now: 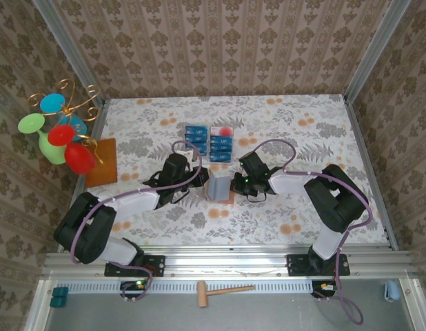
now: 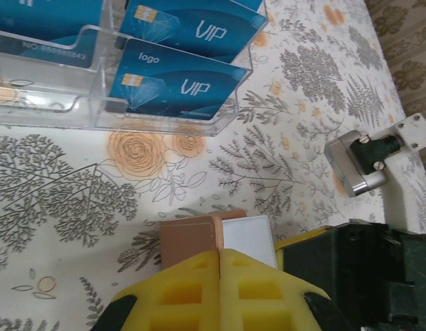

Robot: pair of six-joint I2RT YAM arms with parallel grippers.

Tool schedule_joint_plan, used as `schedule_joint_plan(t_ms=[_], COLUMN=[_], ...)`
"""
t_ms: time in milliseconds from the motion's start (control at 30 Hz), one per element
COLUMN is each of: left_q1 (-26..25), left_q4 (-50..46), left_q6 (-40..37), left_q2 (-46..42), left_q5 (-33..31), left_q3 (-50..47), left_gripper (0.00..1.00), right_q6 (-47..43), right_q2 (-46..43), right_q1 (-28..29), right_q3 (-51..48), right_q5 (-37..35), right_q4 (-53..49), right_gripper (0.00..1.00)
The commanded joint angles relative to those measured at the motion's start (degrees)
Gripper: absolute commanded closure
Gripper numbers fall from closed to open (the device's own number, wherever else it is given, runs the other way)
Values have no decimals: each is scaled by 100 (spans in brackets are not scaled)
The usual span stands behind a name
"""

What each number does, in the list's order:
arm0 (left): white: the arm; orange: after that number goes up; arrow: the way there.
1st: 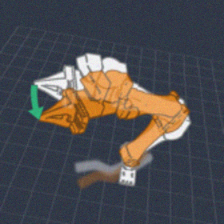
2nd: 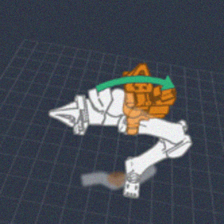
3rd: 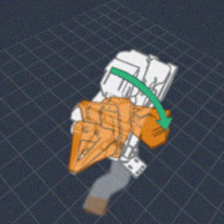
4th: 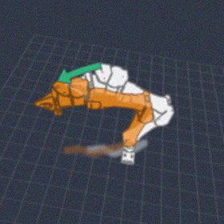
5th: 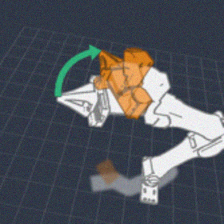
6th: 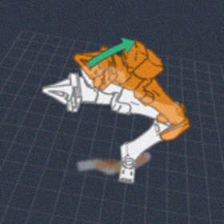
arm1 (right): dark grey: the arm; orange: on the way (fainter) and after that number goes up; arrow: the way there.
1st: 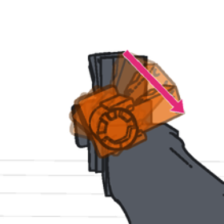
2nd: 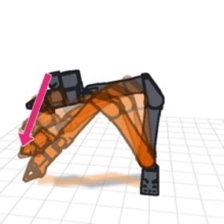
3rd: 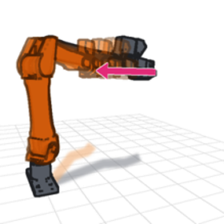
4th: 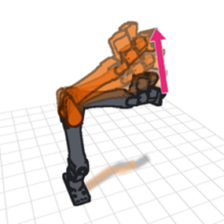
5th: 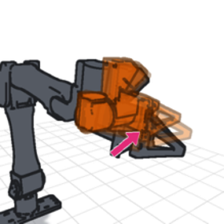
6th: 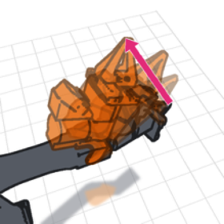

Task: Put the credit cards into the card holder
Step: Open the card holder at the center of the table.

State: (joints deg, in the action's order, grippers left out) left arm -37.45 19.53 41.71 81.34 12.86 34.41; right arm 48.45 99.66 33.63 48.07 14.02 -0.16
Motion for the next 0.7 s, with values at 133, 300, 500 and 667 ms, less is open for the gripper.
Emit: schedule_joint_plan(t_ms=[133,300,500,667], left_q1=[19,26,0,-14], left_q4=[-8,-620,-827,-948], left_q6=[136,-76,-211,-285], left_q2=[172,163,35,-56], left_q5=[-1,-264,-419,-486], left_q3=[35,179,205,241], left_gripper=[100,100,100,100], right_q6=[47,34,-185,-462], right_q2=[351,328,34,-662], right_q1=[-32,-44,-90,-401], right_q3=[-101,-105,47,107], right_q5=[-260,-251,-332,-528], right_q4=[-335,-357,-749,-1284], right_gripper=[97,96,84,75])
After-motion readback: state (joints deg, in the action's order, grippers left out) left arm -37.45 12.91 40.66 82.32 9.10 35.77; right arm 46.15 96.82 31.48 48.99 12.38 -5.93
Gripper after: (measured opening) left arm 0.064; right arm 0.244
